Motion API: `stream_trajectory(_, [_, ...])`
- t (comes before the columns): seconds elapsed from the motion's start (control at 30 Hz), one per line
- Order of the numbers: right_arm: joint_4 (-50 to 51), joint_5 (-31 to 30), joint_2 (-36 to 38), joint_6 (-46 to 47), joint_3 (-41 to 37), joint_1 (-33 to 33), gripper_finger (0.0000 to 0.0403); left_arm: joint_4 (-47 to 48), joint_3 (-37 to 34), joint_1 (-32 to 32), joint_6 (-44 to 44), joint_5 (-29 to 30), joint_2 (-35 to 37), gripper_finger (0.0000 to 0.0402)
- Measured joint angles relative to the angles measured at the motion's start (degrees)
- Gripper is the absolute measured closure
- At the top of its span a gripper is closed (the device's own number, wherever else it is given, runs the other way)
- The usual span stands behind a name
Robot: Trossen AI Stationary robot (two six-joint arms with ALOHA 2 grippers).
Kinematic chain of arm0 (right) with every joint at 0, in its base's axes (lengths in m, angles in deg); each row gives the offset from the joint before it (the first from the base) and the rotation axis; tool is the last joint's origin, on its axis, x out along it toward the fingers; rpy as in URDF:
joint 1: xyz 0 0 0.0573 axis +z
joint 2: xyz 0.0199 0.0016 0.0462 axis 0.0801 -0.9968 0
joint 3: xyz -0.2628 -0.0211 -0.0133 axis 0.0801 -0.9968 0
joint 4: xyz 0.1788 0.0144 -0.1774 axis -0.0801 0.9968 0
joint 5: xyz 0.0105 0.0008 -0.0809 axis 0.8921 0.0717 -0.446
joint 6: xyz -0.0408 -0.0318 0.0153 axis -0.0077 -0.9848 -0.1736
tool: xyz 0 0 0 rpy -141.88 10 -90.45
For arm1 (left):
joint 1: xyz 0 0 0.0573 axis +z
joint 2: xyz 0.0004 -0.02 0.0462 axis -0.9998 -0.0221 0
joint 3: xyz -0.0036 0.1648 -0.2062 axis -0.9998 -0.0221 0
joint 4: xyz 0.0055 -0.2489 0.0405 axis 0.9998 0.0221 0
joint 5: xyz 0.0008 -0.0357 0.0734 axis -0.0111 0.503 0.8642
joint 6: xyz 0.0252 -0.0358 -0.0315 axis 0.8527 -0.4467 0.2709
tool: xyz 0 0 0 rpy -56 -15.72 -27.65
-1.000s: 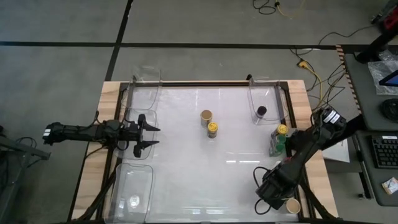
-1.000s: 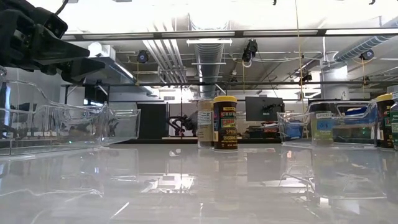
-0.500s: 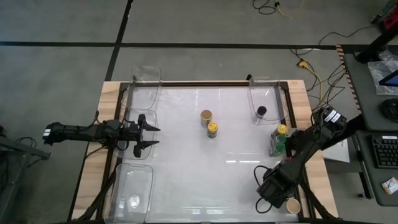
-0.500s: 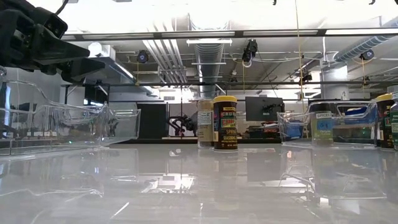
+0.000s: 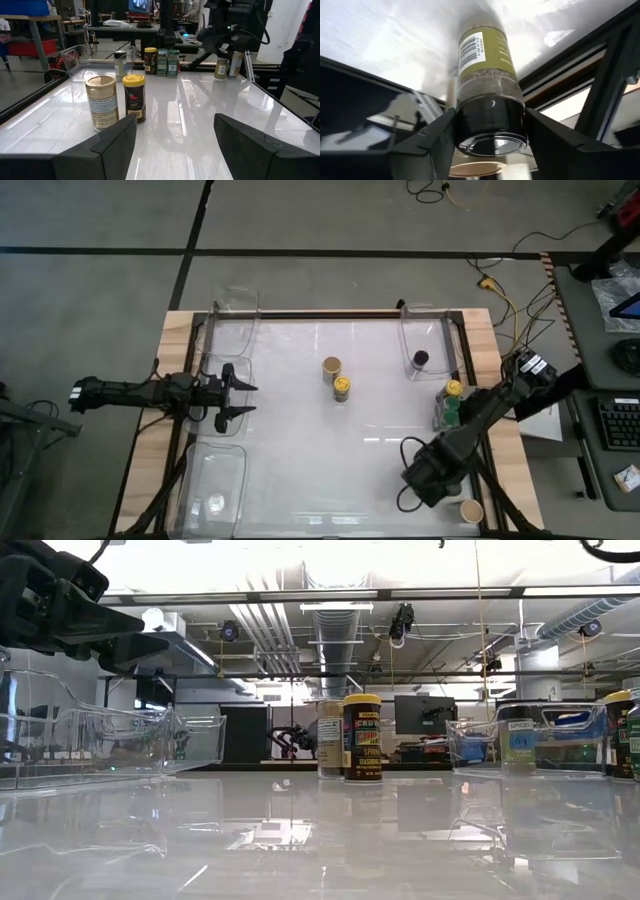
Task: Sort spices by type
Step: Put the black spice bottle into the top right transparent bin
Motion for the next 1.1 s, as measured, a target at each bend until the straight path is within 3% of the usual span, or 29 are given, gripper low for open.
stream_trajectory(0.17, [0.0,-0.1,0.1,2.8,1.5,-3.8,0.0195,0.0,0.0,0.0,0.0,0.0,0.0,0.0151])
stream_trajectory(0.4, [-4.0,-0.3,0.1,16.6,1.8,-8.0,0.0196,0.0,0.0,0.0,0.0,0.0,0.0,0.0151])
stream_trajectory(0.83, [-12.1,-2.1,0.1,17.6,0.2,-9.7,0.0200,0.0,0.0,0.0,0.0,0.0,0.0,0.0151])
stream_trajectory(1.1, [-12.1,-2.1,0.0,14.9,-1.4,-9.7,0.0151,0.0,0.0,0.0,0.0,0.0,0.0,0.0151])
